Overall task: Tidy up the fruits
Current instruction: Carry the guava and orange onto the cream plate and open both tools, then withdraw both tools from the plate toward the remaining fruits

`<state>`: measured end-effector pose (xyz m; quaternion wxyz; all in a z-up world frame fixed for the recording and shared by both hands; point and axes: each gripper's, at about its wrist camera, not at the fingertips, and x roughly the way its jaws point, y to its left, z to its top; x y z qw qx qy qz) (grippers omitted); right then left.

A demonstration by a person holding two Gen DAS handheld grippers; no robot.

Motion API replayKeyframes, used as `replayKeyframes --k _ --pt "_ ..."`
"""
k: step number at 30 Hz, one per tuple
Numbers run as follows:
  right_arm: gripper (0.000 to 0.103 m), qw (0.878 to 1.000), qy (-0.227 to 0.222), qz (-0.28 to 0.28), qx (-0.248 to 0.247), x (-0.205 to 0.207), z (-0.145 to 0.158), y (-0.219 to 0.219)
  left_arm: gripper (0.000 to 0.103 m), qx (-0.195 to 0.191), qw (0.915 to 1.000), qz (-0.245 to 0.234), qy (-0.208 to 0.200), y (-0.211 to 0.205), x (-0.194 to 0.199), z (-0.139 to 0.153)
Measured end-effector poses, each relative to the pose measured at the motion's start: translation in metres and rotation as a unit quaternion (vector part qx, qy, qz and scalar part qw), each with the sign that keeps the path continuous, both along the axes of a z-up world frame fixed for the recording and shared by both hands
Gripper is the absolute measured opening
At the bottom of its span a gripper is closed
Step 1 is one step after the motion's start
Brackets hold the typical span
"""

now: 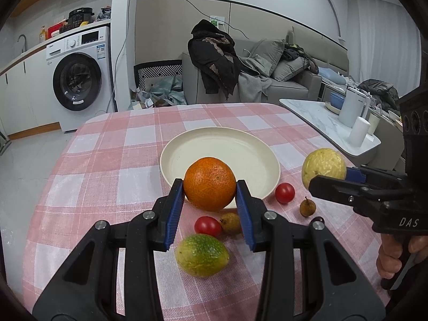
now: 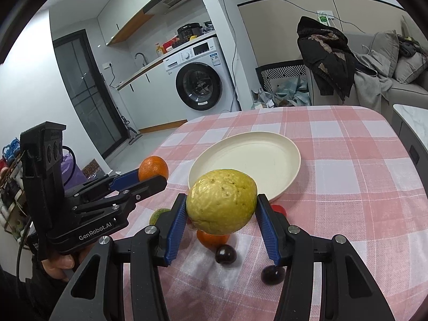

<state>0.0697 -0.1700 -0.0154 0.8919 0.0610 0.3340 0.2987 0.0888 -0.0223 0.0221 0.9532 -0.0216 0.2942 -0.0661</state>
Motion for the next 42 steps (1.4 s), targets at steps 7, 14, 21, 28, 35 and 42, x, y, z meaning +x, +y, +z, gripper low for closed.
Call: replayKeyframes --k 7,14,21,28,35,42 --pt "0.052 1.000 0.006 0.001 -0.005 0.015 -0.004 0.009 0.036 0.002 1.0000 0.003 0.008 0.000 0.022 -0.008" --pt "0.052 1.000 0.020 0.000 -0.003 0.032 -0.009 0.016 0.036 -0.001 0.9998 0.007 0.017 -0.001 0.049 -0.021" --pt "0.052 0.999 0.039 -0.017 -0.004 0.051 -0.017 0.016 0.036 -0.003 0.9994 0.017 0.029 0.005 0.070 -0.035" --pt "0.052 0.999 0.046 -0.021 -0.016 0.062 -0.025 0.019 0.036 0.003 0.9992 0.017 0.037 0.005 0.081 -0.043" --pt "0.052 0.997 0.059 -0.029 -0.032 0.070 -0.035 0.023 0.036 0.007 0.9986 0.015 0.050 0.004 0.089 -0.054" --pt "0.063 0.998 0.042 -0.044 -0.033 0.068 -0.031 0.020 0.041 0.012 0.9988 0.014 0.045 0.004 0.086 -0.053"
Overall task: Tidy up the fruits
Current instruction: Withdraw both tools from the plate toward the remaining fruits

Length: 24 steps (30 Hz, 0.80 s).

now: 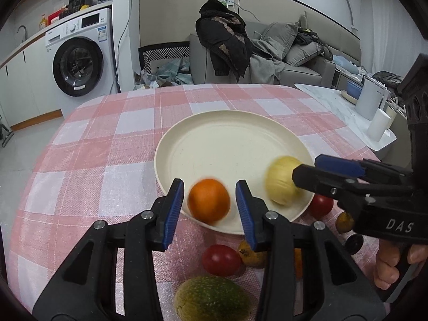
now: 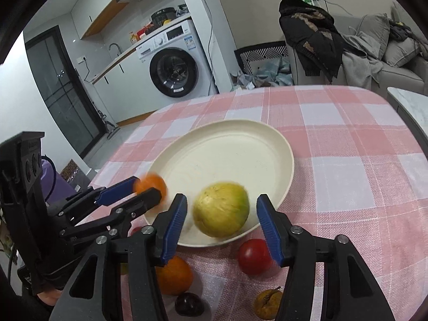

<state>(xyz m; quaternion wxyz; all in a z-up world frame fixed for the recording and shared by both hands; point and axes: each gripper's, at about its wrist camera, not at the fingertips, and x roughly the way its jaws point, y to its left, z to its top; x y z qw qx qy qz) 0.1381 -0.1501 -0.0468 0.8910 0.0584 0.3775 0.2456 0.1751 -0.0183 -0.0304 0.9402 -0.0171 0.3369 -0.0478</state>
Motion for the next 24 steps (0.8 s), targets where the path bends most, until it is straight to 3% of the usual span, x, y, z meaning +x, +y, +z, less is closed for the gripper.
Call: replayKeyframes --k 2,4,8,9,15,24 --pt "0.077 1.000 -0.015 -0.004 0.002 -0.004 0.005 -0.003 0.058 0.001 1.0000 0.000 -0.009 0.001 -0.005 0.005" --pt "0.085 1.000 -0.022 -0.005 -0.003 -0.010 0.010 -0.006 0.084 0.008 0.9996 0.011 -0.023 0.002 -0.013 0.011" --pt "0.103 0.999 -0.032 -0.002 -0.026 -0.020 0.015 -0.010 0.092 0.009 0.9992 0.013 -0.035 0.007 -0.030 0.022" --pt "0.103 0.999 -0.037 -0.003 -0.036 -0.023 0.015 -0.012 0.100 0.010 0.9993 0.012 -0.035 0.008 -0.035 0.024" --pt "0.103 0.997 -0.047 -0.004 -0.068 -0.043 0.017 -0.022 0.102 0.032 0.9983 0.022 -0.044 0.015 -0.071 0.032" --pt "0.103 0.997 -0.028 -0.002 -0.076 -0.070 0.017 -0.034 0.102 0.025 0.9983 0.033 -0.040 0.028 -0.115 0.035"
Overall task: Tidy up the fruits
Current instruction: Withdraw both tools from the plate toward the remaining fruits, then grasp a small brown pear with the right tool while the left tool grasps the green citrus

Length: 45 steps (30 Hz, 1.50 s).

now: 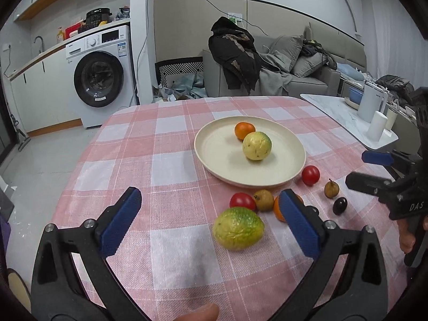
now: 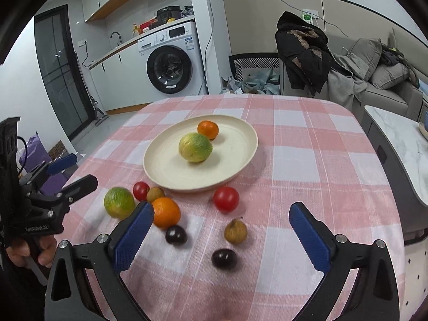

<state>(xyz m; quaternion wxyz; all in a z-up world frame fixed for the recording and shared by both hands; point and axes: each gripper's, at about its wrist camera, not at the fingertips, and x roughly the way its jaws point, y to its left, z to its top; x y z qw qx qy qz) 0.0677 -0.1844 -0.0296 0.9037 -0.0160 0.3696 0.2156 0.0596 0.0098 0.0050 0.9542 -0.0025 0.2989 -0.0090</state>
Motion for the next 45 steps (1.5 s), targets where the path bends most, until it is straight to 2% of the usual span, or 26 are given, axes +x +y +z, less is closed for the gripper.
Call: replayKeyframes --k 5,10,19,21,23,32,34,45 --pt "0.103 0.999 0.014 0.007 -0.032 -0.004 -0.015 0.007 0.102 0.001 1.0000 -0.004 0.007 -0.001 -0.004 -0.002" --pt "0.103 0.999 0.032 0.014 -0.036 -0.003 -0.026 0.007 0.102 0.003 0.9998 -0.006 0.021 -0.003 0.003 -0.010" --pt "0.101 0.997 0.081 -0.007 0.019 0.010 -0.038 -0.013 0.102 0.003 0.9987 -0.009 0.050 -0.005 0.015 -0.029" --pt "0.097 0.996 0.084 -0.003 0.023 0.011 -0.039 -0.014 0.102 0.000 0.9984 -0.010 0.055 -0.005 0.017 -0.032" --pt "0.087 0.996 0.085 -0.001 0.025 0.011 -0.041 -0.013 0.102 -0.002 0.9981 -0.010 0.060 -0.005 0.019 -0.035" --pt "0.071 0.992 0.109 0.012 0.060 0.017 -0.049 -0.012 0.102 -0.006 0.9971 -0.007 0.075 -0.004 0.027 -0.044" --pt "0.063 0.992 0.111 0.010 0.067 0.019 -0.049 -0.012 0.102 -0.006 0.9969 -0.008 0.078 -0.005 0.027 -0.046" --pt "0.043 0.992 0.107 -0.009 0.062 0.022 -0.050 -0.014 0.102 -0.008 0.9967 -0.009 0.080 -0.003 0.029 -0.047"
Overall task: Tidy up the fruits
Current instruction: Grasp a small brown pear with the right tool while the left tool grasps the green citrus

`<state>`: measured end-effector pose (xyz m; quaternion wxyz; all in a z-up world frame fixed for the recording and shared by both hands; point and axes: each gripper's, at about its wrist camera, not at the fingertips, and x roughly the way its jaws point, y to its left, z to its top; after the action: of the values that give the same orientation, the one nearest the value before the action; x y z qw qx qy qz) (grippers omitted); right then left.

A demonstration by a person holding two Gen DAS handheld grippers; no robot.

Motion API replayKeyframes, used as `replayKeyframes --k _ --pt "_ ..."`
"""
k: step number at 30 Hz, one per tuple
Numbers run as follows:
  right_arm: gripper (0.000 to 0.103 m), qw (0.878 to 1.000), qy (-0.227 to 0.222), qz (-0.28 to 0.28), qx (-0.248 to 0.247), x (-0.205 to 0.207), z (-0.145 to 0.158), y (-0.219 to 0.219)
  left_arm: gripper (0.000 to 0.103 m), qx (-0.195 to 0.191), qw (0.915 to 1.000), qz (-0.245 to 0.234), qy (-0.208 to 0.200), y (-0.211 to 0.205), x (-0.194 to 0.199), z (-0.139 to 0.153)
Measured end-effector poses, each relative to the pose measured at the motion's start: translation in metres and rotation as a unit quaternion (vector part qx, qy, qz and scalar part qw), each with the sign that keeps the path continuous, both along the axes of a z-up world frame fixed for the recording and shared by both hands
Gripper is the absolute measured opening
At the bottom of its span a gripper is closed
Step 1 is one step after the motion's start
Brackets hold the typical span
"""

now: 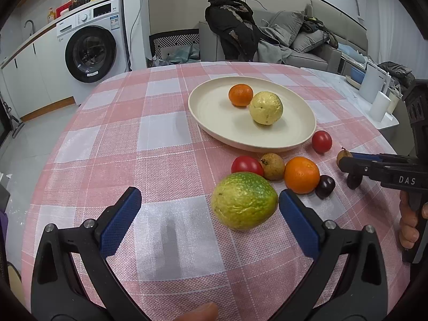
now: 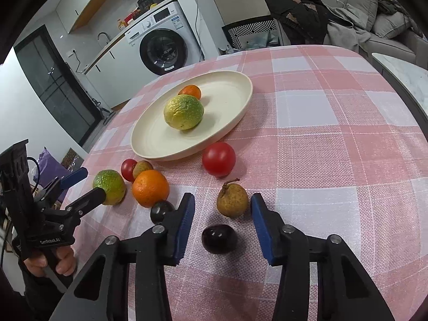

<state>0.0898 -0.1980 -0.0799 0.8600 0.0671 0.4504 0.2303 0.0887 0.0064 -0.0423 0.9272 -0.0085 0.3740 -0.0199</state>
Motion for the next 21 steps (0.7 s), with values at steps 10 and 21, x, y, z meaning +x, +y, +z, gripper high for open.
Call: replayKeyframes --k 10,21 --pt "0.025 1.000 0.002 -0.014 -0.002 0.0016 -0.0016 -0.0058 0.102 -0.001 1.0000 0.000 0.001 0.0003 0.0002 -0.0002" --pt "0.025 1.000 -0.021 0.000 0.013 -0.0062 0.0064 -0.0034 0.102 -0.008 0.9999 -0.005 0.006 -0.0003 -0.0002 -0.0040"
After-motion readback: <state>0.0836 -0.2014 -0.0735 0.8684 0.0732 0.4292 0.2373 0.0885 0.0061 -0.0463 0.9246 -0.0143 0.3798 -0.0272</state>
